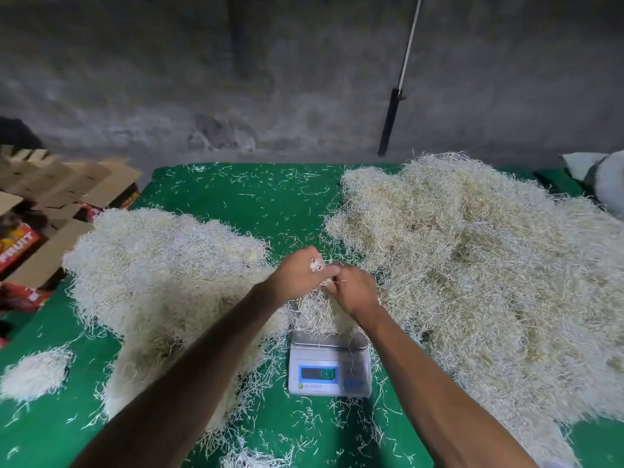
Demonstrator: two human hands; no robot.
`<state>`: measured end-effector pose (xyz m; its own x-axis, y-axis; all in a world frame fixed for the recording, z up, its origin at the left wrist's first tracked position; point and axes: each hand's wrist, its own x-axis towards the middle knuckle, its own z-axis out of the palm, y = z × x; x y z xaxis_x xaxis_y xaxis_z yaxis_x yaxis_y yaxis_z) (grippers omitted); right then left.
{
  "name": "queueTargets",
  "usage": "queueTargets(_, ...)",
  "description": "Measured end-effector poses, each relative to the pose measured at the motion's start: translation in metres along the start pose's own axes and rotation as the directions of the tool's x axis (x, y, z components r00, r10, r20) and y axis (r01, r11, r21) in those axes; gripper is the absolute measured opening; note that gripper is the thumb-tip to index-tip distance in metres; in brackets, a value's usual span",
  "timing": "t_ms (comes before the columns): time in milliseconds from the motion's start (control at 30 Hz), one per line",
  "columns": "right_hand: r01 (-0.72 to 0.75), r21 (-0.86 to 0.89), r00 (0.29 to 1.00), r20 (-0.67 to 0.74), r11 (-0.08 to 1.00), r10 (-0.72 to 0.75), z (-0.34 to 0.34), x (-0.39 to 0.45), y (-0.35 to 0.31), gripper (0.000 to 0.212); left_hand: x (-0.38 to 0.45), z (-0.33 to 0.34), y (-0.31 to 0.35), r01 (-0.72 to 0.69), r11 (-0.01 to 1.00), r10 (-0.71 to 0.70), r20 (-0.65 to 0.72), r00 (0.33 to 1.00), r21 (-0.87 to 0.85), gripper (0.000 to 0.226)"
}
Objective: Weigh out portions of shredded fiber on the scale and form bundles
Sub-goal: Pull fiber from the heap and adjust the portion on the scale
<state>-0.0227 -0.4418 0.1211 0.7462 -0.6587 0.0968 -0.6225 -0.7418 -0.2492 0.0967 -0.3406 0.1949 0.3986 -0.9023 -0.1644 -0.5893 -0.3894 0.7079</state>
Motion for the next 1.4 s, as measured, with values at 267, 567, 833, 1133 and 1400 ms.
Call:
queueTargets(267, -0.106, 0.066, 0.994, 0.048, 0.992, 0.103, 0.010, 0.011, -0.020, 0.034, 0.007, 0.011, 0.006, 0.209, 0.941, -0.211, -0.023, 0.977, 0.267, 0.031)
queueTargets(567, -0.331, 0.359, 0.943, 0.162, 0.872, 0.291, 0.019, 0.014, -0.024, 0.017, -0.012, 0.004, 0.005, 0.183, 0.972, -0.168, 0.111, 0.980, -0.146, 0.036)
queueTargets(833, -0.451, 0.490, 0.893, 0.233, 0.746, 0.386, 0.030, -0.004, 0.003, 0.026, -0.020, -0.025, -0.008, 0.239, 0.784, -0.375, -0.131, 0.918, -0.573, 0.026)
queueTargets(1133, -0.484, 0.445, 0.870, 0.337, 0.754, 0.359, 0.011, -0.005, 0.016, 0.045, -0.015, -0.047, -0.027, 0.105, 0.524, -0.445, -0.167, 0.880, -0.845, 0.057)
queueTargets(1400, -0.177, -0.065, 0.984, 0.001, 0.982, 0.177, -0.069, 0.014, -0.012, 0.076, -0.028, -0.039, 0.017, 0.200, 0.396, -0.478, -0.015, 0.878, -0.896, 0.036)
